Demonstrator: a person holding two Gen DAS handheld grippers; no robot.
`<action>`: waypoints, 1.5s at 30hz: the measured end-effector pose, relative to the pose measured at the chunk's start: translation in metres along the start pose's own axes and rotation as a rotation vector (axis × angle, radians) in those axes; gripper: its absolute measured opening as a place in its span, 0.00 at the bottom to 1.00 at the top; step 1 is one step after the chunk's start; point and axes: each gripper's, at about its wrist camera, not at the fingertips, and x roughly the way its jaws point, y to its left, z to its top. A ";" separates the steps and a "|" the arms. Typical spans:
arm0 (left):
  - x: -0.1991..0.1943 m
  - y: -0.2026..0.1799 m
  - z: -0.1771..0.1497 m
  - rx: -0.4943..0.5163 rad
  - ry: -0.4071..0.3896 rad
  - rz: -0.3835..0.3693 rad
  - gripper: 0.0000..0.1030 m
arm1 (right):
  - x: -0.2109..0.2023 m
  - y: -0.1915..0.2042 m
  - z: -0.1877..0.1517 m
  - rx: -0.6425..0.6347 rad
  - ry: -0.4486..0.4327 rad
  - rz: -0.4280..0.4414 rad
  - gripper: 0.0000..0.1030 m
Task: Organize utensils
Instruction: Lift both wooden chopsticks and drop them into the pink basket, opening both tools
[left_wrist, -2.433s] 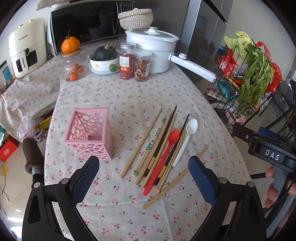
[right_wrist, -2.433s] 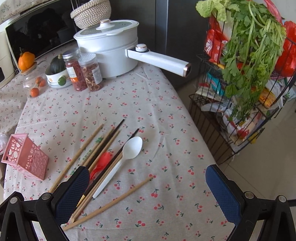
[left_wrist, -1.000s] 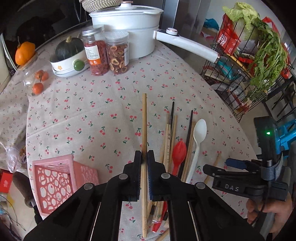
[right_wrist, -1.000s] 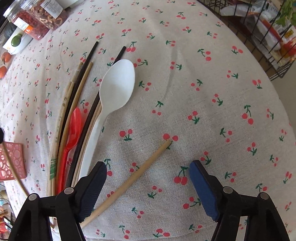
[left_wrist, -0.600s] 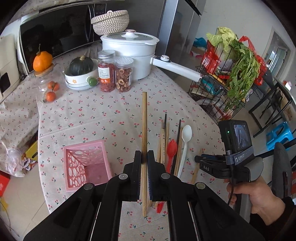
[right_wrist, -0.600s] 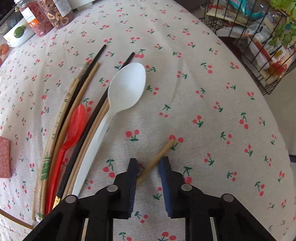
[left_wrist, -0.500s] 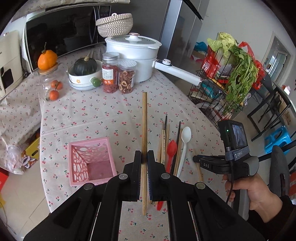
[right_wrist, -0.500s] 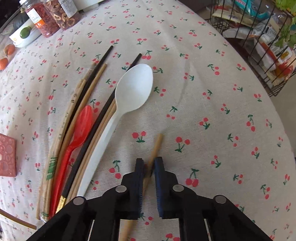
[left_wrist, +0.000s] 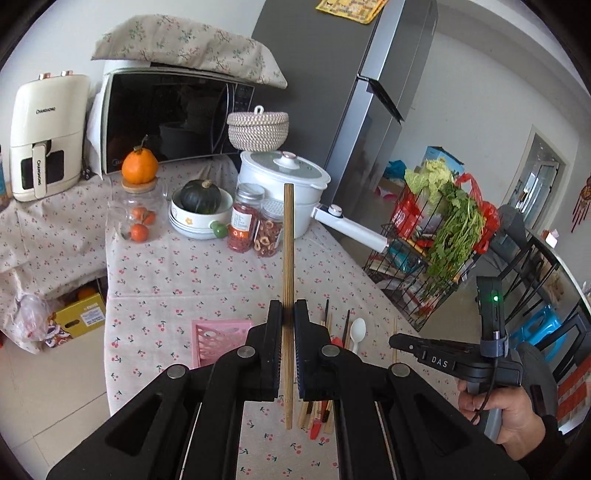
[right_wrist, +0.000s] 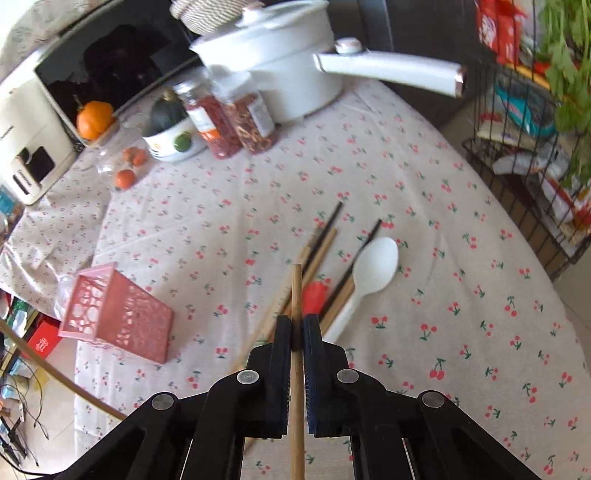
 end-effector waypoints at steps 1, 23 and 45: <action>-0.005 0.003 0.004 0.000 -0.019 0.004 0.06 | -0.007 0.008 0.001 -0.025 -0.024 0.006 0.04; 0.065 0.055 0.015 0.059 -0.065 0.184 0.06 | -0.087 0.102 0.046 -0.148 -0.322 0.175 0.04; 0.032 0.072 -0.007 -0.077 0.127 0.326 0.84 | -0.035 0.145 0.077 -0.156 -0.259 0.242 0.05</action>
